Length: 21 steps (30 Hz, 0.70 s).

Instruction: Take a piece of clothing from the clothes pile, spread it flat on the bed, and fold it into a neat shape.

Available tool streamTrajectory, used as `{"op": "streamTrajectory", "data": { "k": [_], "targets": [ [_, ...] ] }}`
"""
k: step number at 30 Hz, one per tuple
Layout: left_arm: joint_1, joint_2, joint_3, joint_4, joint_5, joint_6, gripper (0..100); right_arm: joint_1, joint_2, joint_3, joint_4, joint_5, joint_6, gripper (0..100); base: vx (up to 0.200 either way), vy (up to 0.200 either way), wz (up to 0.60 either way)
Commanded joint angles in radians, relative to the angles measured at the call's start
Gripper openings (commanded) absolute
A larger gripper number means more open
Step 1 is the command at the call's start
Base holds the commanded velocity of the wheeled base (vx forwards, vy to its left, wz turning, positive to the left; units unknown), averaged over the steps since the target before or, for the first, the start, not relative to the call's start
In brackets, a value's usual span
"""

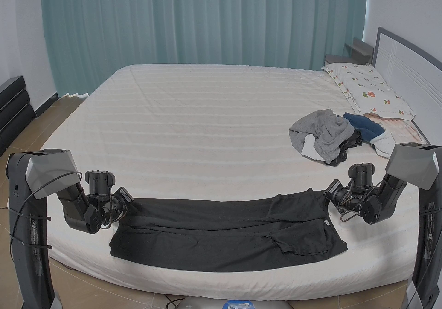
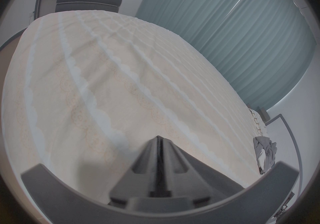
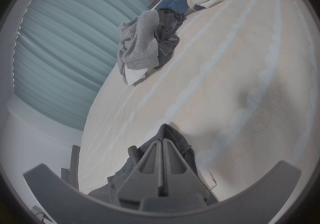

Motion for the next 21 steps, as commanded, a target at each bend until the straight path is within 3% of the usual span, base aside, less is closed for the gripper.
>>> {"op": "streamTrajectory", "data": {
  "k": [1,2,3,14,21],
  "targets": [
    [0.000,-0.006,0.006,0.001,-0.001,0.000,100,0.009,0.005,0.004,-0.001,0.002,-0.001,0,0.000,0.000,0.00],
    [0.000,-0.004,0.006,0.001,-0.001,0.000,100,0.009,0.003,0.005,-0.001,0.002,-0.001,0,0.000,0.000,0.00],
    [0.000,-0.004,0.006,0.001,-0.001,0.000,100,0.010,0.003,0.005,-0.001,0.002,-0.001,100,0.000,0.000,0.00],
    [0.024,-0.093,0.052,-0.008,-0.007,0.000,100,-0.027,-0.182,0.157,-0.087,0.011,-0.004,100,0.000,0.000,0.00],
    [0.016,-0.164,0.070,-0.009,-0.012,-0.004,100,0.055,-0.296,0.302,-0.078,0.010,-0.001,100,0.000,0.000,0.00]
  ]
}}
